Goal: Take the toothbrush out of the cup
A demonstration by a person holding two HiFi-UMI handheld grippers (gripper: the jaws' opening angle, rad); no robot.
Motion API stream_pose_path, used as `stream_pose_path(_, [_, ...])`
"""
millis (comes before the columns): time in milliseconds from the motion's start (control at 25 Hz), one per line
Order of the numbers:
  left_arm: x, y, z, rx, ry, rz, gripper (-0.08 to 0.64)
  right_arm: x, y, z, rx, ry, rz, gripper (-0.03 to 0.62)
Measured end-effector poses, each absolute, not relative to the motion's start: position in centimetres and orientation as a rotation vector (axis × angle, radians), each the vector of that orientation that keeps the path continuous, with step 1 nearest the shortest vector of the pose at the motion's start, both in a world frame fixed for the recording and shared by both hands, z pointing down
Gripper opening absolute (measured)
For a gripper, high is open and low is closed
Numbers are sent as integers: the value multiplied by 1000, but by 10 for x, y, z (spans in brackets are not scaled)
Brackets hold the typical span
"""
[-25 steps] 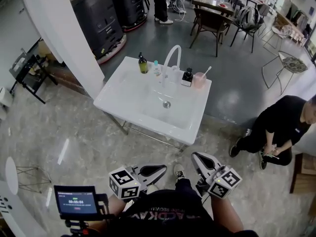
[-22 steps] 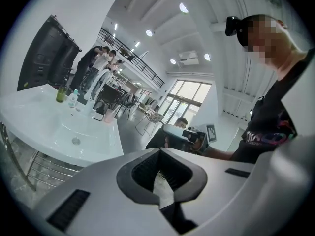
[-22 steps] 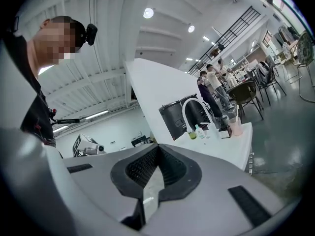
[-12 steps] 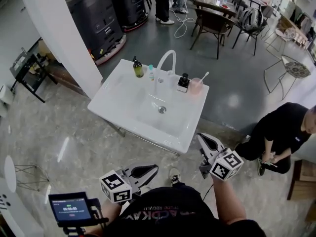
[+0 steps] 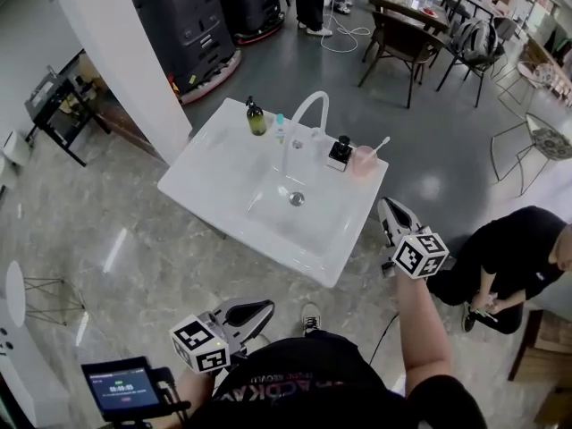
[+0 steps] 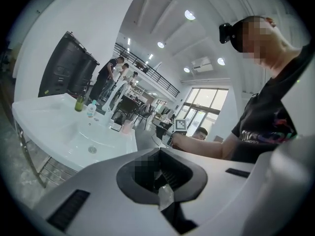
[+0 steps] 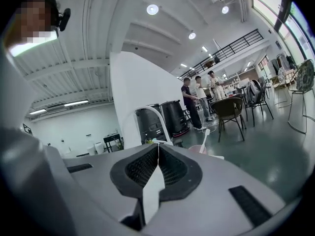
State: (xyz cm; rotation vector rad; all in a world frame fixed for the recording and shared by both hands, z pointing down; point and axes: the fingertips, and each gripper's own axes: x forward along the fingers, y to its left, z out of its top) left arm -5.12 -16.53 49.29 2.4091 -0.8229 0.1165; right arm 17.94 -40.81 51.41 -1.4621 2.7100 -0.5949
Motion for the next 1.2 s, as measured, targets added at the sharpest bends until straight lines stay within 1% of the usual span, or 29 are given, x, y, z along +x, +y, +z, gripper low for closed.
stream_pose_path(120, [-57, -168, 494, 2368, -877, 106, 8, 192, -443, 528, -1508, 2683, -614, 10])
stream_pose_path(200, [-61, -170, 494, 2347, -909, 103, 8, 197, -466, 538, -1527, 2663, -656, 47])
stream_pose_path(480, [-60, -173, 499, 2288, -978, 103, 8, 211, -536, 568, -1575, 2628, -793, 103])
stream_pose_path(760, [-60, -177, 504, 2226, -1041, 100, 8, 218, -595, 584, -1623, 2579, -917, 110])
stream_pose_path(1200, [-61, -176, 514, 2126, -1127, 101, 8, 218, -637, 608, -1597, 2614, -1036, 110])
